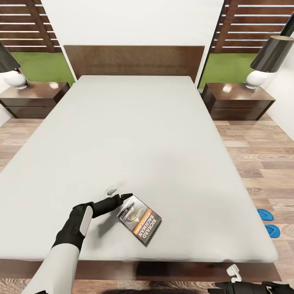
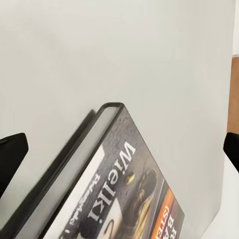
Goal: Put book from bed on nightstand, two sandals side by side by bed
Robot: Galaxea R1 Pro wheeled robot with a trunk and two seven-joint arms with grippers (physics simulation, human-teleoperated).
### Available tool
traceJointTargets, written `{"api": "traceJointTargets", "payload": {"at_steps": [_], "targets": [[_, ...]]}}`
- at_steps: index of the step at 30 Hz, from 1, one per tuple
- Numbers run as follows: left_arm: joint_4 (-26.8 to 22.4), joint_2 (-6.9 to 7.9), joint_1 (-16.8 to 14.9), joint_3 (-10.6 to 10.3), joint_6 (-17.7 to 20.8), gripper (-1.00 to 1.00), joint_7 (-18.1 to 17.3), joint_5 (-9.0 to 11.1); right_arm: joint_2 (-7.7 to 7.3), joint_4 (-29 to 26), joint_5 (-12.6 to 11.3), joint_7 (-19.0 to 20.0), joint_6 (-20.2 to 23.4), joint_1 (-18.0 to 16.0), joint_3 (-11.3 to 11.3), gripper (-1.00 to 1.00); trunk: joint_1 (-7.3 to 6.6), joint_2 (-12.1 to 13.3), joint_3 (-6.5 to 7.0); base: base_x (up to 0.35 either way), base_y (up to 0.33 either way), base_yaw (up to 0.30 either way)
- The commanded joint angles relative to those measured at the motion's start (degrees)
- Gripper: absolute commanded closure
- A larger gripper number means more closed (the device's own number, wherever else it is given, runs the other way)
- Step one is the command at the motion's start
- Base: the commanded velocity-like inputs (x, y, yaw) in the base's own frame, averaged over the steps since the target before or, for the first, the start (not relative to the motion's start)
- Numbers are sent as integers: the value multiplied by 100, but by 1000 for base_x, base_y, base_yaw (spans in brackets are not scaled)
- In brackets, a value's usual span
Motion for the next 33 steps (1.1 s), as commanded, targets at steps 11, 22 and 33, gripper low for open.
{"api": "traceJointTargets", "payload": {"at_steps": [11, 22, 33], "targets": [[1, -6, -3, 8, 30, -100, -6, -7, 4, -7, 52, 31, 53, -1, -49, -100, 0, -2, -3, 0, 0, 0], [1, -7, -3, 5, 30, -100, -7, -7, 4, -7, 52, 31, 53, -1, -49, -100, 0, -2, -3, 0, -89, 0], [1, -9, -3, 3, 30, -100, -6, -7, 4, -7, 52, 31, 53, -1, -49, -100, 0, -2, -3, 0, -40, 0]]}}
